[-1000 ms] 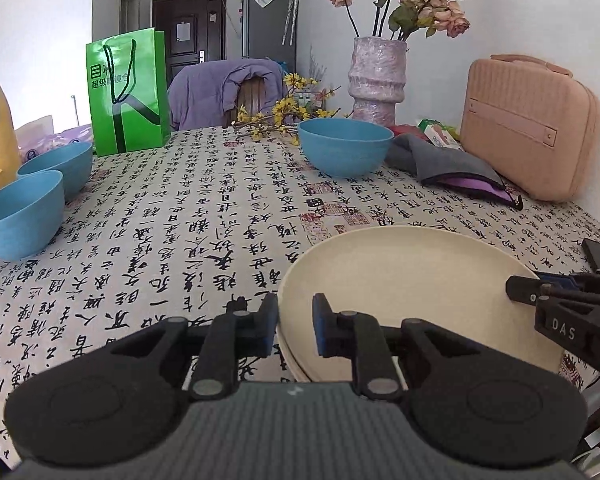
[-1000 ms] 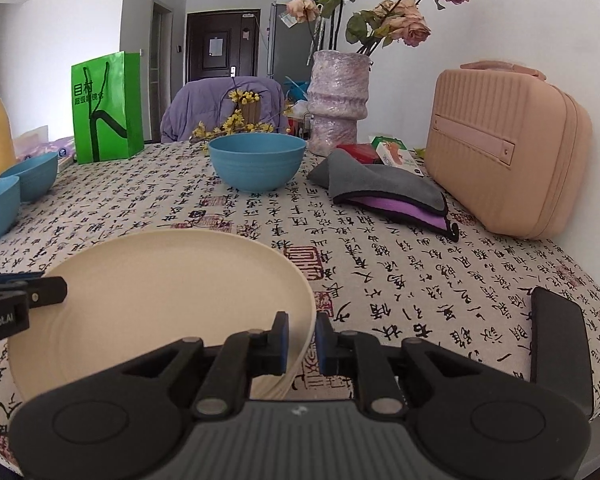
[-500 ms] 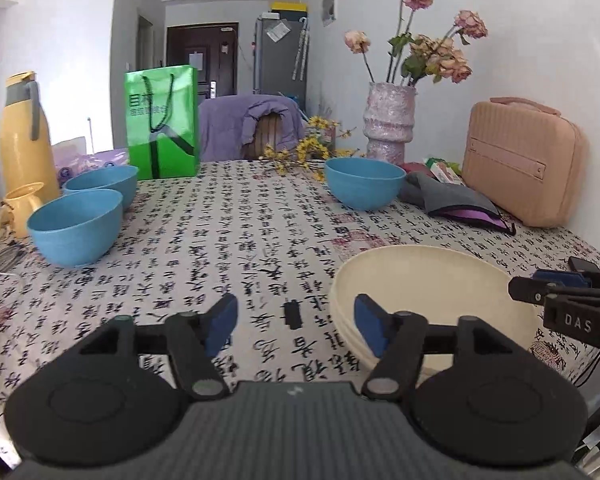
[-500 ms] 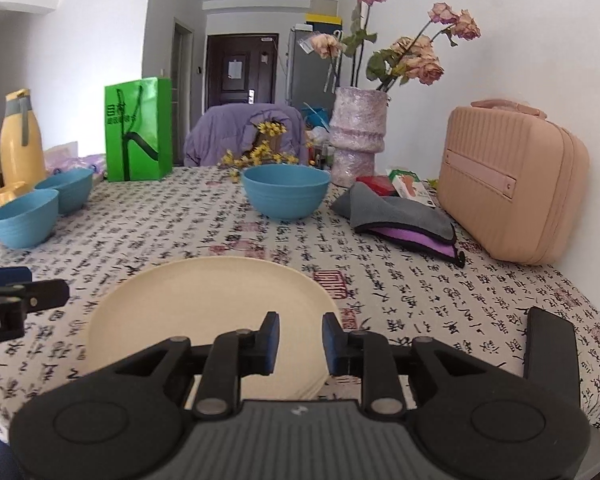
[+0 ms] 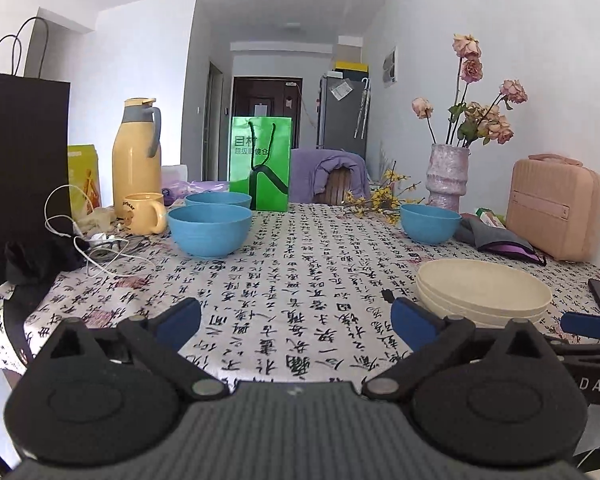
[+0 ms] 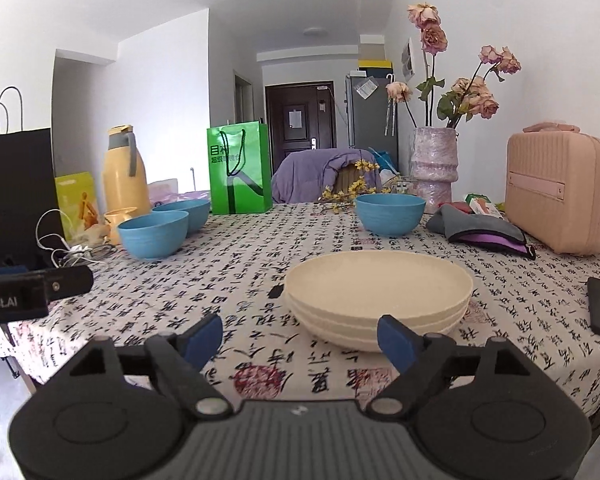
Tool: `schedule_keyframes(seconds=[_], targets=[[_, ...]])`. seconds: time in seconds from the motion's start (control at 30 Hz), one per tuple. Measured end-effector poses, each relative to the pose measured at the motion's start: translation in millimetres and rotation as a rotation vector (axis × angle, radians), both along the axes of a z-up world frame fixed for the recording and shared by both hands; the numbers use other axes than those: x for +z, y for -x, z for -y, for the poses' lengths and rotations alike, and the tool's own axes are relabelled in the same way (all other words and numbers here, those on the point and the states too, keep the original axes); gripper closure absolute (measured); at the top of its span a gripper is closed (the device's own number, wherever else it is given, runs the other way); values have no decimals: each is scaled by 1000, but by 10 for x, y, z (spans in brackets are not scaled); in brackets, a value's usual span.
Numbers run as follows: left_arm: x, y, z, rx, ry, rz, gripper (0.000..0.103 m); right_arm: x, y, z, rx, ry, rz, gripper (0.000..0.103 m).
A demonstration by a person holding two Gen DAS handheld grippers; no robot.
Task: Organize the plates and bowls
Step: 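Withdraw the left gripper from the plate stack toward a blue bowl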
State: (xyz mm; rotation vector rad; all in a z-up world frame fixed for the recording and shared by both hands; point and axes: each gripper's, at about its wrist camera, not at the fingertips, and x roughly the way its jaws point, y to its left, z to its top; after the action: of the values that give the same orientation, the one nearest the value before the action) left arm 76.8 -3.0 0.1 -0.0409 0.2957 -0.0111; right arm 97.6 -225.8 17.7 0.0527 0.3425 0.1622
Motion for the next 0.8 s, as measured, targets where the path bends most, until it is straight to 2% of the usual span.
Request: schedule_keyframes(seconds=[0.17, 0.33, 0.57, 0.8], targets=[[-27, 134, -79, -9, 19, -7, 0, -61, 295, -94, 15, -6, 23, 13], [-17, 174, -67, -6, 16, 6, 0, -15, 397, -82, -15, -6, 55, 12], [-15, 98, -18, -8, 2, -5, 0, -13, 342, -35, -22, -14, 45, 11], [23, -198, 105, -21, -17, -34, 0, 8, 149, 77, -52, -22, 34, 11]])
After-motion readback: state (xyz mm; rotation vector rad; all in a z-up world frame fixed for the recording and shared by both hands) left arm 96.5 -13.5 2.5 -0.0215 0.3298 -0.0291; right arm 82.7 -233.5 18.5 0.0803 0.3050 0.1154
